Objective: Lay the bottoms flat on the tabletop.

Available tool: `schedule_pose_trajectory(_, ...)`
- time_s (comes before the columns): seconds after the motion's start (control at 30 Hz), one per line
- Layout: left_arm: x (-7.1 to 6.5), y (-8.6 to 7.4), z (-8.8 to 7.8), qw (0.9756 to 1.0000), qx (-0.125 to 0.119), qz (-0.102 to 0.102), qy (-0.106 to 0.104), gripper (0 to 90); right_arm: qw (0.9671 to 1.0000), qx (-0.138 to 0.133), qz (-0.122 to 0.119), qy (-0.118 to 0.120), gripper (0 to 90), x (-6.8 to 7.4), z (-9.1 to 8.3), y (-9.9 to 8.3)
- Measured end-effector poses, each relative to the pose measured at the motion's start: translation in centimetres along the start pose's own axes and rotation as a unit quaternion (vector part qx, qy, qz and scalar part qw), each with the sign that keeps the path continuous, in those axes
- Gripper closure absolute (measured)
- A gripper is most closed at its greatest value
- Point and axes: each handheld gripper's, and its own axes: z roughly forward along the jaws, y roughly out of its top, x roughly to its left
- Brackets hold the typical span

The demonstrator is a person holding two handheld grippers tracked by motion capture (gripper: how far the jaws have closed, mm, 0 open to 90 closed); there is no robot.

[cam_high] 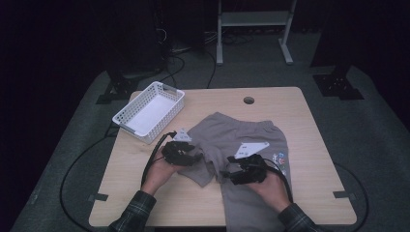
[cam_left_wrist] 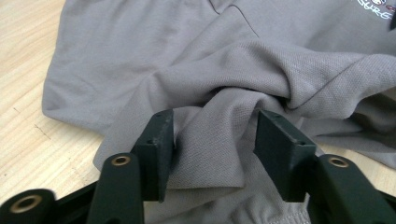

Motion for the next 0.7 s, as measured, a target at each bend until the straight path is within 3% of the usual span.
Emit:
schedule_pose_trajectory(0.03,0.0,-0.1,0.0,1.0000,-0.002,-0.001,-0.002,54.4,1.0000,0.002,-0.001,-0.004,38.6,0.3,1.2,0.8)
schedule_pose_trajectory(0.13,-0.1,-0.2,-0.2,1.0000,0.002,0.001,-0.008,66.3,0.9995,0.020,-0.002,-0.024,45.3,0.4,2.3,1.3)
schedule_pose_trajectory(0.17,-0.1,-0.3,-0.3,0.9999,0.005,0.004,-0.010,69.8,0.9987,0.022,-0.010,-0.045,68.5,-0.2,3.0,1.5)
schedule_pose_trajectory(0.23,-0.2,-0.5,-0.5,0.9998,0.006,0.004,-0.016,75.5,0.9981,0.021,0.001,-0.058,80.4,-1.3,2.9,1.6)
schedule_pose_trajectory(0.27,-0.2,-0.5,-0.5,0.9998,0.006,0.004,-0.016,76.9,0.9981,0.021,0.001,-0.058,80.4,-1.3,2.9,1.6)
schedule_pose_trajectory(0.3,-0.1,-0.8,-0.6,0.9997,0.010,0.006,-0.020,78.5,0.9976,0.012,0.017,-0.066,84.2,-2.9,2.1,1.7)
schedule_pose_trajectory(0.5,0.3,-1.0,-1.0,0.9997,0.005,-0.002,-0.022,81.3,0.9940,-0.023,0.062,-0.088,84.5,-7.3,-0.5,1.1)
schedule_pose_trajectory(0.53,0.3,-1.0,-1.0,0.9997,0.005,-0.002,-0.022,82.1,0.9940,-0.023,0.062,-0.088,84.5,-7.3,-0.5,1.1)
schedule_pose_trajectory(0.63,0.5,-1.0,-1.3,0.9997,0.000,-0.004,-0.024,83.4,0.9905,-0.007,0.090,-0.104,84.5,-9.6,-0.7,-0.4)
schedule_pose_trajectory(0.67,0.5,-1.0,-1.3,0.9997,0.000,-0.004,-0.024,83.5,0.9905,-0.007,0.090,-0.104,84.5,-9.6,-0.7,-0.4)
schedule_pose_trajectory(0.7,0.6,-1.1,-1.3,0.9997,-0.001,-0.007,-0.023,83.4,0.9881,0.011,0.108,-0.109,84.2,-10.7,-0.2,-1.3)
